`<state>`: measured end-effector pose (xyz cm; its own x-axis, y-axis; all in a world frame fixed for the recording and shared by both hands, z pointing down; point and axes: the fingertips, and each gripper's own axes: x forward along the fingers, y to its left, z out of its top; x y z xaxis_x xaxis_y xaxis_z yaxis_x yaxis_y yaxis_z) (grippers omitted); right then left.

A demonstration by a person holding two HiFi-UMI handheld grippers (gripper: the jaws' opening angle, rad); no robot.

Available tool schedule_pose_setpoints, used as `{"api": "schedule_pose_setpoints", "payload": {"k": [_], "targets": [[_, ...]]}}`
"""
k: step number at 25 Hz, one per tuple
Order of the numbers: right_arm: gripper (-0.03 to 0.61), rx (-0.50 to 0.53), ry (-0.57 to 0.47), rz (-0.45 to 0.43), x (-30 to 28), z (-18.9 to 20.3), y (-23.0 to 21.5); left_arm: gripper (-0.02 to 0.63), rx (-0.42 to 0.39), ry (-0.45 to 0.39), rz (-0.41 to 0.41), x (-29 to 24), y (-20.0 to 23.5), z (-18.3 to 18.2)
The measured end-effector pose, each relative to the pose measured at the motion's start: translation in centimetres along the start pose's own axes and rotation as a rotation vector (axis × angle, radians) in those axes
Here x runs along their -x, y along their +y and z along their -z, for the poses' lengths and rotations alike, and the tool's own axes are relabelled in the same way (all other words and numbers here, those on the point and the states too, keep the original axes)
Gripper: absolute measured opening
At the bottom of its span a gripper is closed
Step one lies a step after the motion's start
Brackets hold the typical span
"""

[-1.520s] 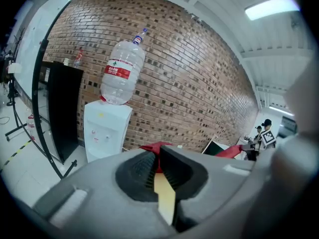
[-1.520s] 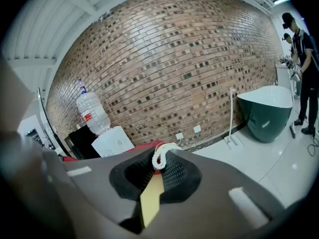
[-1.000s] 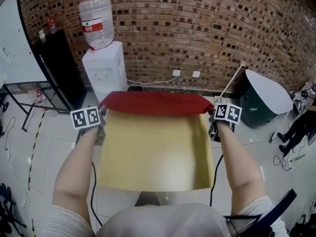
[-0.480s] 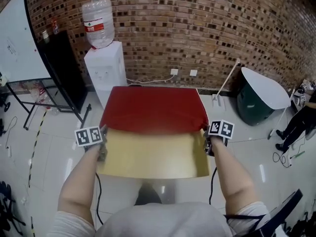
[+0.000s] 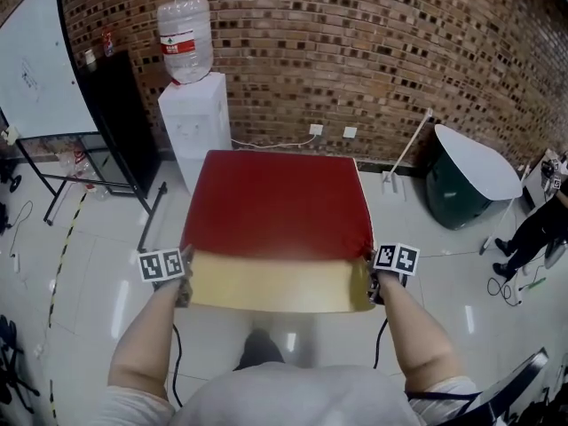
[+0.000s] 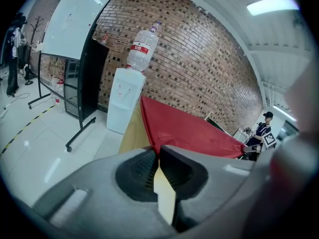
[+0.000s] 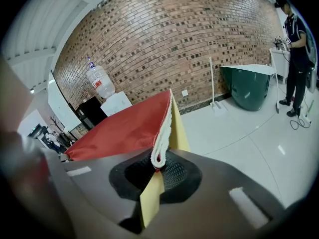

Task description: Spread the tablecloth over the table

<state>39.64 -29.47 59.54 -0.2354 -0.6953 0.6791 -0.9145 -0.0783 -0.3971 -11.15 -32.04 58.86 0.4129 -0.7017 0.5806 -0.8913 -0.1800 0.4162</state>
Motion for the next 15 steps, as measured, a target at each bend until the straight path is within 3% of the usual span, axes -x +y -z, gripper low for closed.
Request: {"api": "schedule_pose_setpoints", "payload": {"k": [15], "targets": [[0.008, -0.043, 0.08, -0.057, 4.0, 9.3, -2.0, 0.009, 0.039, 0.039, 0.049, 5.1, 0.6, 8.0]]}}
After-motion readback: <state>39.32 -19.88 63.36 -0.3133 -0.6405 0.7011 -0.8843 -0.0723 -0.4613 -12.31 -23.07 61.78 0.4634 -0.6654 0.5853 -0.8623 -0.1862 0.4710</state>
